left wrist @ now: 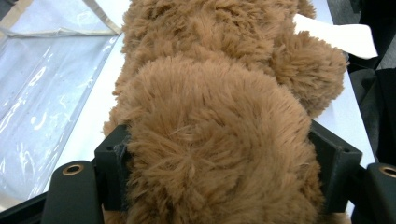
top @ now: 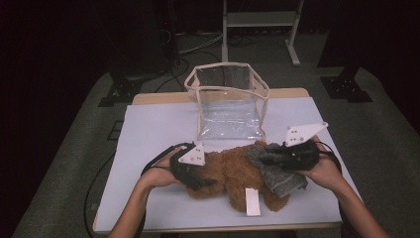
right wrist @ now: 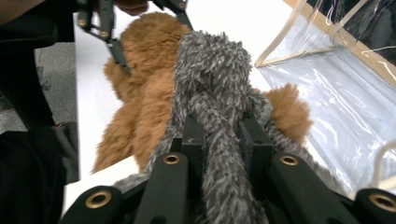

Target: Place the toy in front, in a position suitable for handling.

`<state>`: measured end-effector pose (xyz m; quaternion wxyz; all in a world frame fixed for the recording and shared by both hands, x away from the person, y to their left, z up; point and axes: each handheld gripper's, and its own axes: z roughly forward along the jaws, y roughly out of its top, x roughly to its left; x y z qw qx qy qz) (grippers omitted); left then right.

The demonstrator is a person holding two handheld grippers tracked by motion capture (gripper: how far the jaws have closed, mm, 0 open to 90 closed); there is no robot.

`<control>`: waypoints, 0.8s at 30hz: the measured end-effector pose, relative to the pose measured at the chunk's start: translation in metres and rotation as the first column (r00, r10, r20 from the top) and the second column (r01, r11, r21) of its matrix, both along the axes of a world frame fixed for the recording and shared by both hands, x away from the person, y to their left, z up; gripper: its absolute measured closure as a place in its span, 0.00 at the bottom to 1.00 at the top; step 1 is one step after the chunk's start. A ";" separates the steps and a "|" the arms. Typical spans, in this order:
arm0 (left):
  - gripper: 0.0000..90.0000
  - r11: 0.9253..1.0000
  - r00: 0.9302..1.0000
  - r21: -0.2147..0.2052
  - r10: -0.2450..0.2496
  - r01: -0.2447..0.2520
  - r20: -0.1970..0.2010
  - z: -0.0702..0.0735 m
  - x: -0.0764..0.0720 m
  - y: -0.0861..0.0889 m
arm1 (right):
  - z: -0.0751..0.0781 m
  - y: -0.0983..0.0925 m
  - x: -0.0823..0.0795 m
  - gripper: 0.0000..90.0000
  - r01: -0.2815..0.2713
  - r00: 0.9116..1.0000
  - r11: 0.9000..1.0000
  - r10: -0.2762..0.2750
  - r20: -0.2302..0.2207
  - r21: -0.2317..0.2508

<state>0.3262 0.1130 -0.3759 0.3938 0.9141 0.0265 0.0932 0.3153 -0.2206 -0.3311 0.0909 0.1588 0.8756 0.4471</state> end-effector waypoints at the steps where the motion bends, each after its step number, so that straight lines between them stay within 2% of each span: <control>1: 0.27 1.000 1.000 -0.001 0.009 -0.009 -0.006 0.001 0.001 0.002 | -0.003 0.003 0.004 0.83 -0.002 1.000 1.000 0.002 -0.010 -0.004; 5: 0.21 1.000 0.999 0.019 0.025 -0.025 -0.020 0.006 0.004 0.010 | -0.021 0.013 0.004 0.83 -0.037 0.997 0.999 0.038 -0.060 0.008; 9: 0.19 0.998 0.999 0.057 0.023 -0.022 -0.024 0.010 0.001 0.015 | -0.028 0.023 -0.005 0.84 -0.060 0.997 0.998 0.062 -0.056 0.022; 12: 0.19 0.999 0.999 0.042 0.026 -0.025 -0.044 0.011 -0.001 0.022 | -0.031 0.032 -0.009 0.84 -0.082 0.995 0.997 0.082 -0.051 0.017; 14: 0.24 0.999 0.999 0.045 0.017 -0.016 -0.042 0.009 -0.003 0.025 | -0.032 0.032 -0.011 0.84 -0.087 0.995 0.996 0.088 -0.051 0.020; 19: 0.31 0.998 0.999 0.055 0.016 -0.013 -0.042 0.007 -0.005 0.022 | -0.028 0.017 -0.015 0.83 -0.077 0.996 0.997 0.078 -0.047 0.028; 24: 0.32 0.997 0.999 0.074 0.002 0.002 -0.050 0.006 -0.005 0.020 | -0.016 -0.007 -0.012 0.83 -0.009 1.000 0.999 0.010 -0.027 0.036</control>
